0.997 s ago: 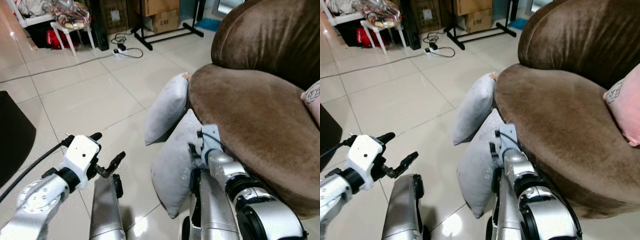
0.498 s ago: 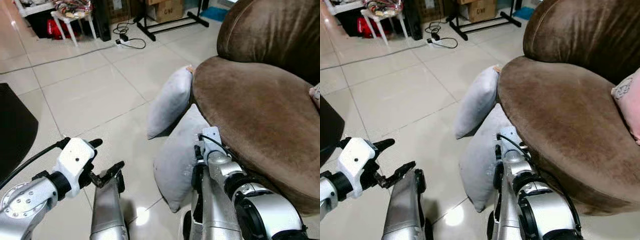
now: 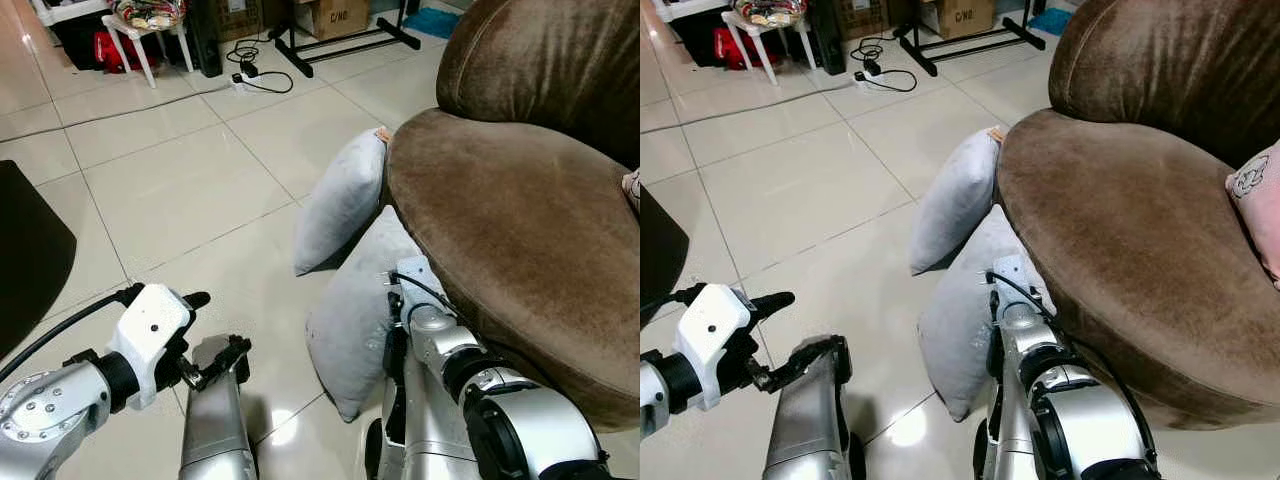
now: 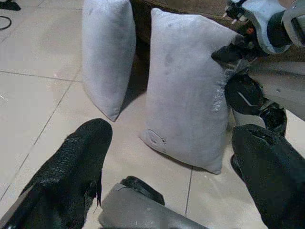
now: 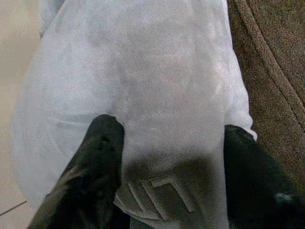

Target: Move the pillow to the sofa from floor

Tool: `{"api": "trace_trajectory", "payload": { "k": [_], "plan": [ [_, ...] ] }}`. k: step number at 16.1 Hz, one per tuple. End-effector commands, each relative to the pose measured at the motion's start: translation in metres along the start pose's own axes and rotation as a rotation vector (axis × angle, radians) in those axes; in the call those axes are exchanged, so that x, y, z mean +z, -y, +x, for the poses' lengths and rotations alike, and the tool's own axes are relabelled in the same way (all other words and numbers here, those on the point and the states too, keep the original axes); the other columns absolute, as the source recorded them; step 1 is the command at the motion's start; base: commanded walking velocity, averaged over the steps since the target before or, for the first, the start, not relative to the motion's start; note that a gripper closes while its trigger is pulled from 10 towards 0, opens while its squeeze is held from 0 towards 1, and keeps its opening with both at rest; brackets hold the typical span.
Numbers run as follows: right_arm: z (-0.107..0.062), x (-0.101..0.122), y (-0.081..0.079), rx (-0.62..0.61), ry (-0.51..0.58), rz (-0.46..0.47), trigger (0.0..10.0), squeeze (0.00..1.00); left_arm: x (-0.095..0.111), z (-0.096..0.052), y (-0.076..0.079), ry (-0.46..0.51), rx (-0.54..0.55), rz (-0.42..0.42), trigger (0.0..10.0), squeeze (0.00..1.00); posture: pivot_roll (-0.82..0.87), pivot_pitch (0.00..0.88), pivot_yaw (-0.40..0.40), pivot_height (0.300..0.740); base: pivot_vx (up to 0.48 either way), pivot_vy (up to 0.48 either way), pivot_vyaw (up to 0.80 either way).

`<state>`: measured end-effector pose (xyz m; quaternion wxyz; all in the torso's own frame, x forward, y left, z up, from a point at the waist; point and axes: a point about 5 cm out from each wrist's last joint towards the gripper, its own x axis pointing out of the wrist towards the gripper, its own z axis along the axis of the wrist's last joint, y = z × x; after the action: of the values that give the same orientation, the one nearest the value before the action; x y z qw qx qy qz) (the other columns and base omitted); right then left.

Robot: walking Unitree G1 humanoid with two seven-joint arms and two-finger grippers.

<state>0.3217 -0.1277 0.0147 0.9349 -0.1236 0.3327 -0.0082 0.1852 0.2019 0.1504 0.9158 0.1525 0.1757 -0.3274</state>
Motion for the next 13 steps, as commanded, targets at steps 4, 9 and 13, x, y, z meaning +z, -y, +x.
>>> {"api": "trace_trajectory", "payload": {
  "k": [4,9,13],
  "plan": [
    [-0.0006,-0.0059,-0.0042,0.017,-0.025,0.006,0.0,0.00,0.0037,0.0002,0.0017,0.001,-0.019,0.011,10.0,0.00,0.21,0.097,-0.008,0.452,0.000,0.000,0.00],
    [-0.0004,-0.0058,-0.0028,0.011,-0.030,0.013,0.0,0.00,0.0045,0.0020,0.0006,0.004,-0.021,0.015,10.0,0.00,0.21,0.093,-0.006,0.452,0.000,0.000,0.00],
    [-0.0008,-0.0058,-0.0053,0.019,-0.031,0.015,0.0,0.00,0.0057,0.0038,0.0002,0.010,-0.021,0.016,10.0,0.00,0.21,0.088,-0.013,0.452,0.000,0.000,0.00]
  ]
}}
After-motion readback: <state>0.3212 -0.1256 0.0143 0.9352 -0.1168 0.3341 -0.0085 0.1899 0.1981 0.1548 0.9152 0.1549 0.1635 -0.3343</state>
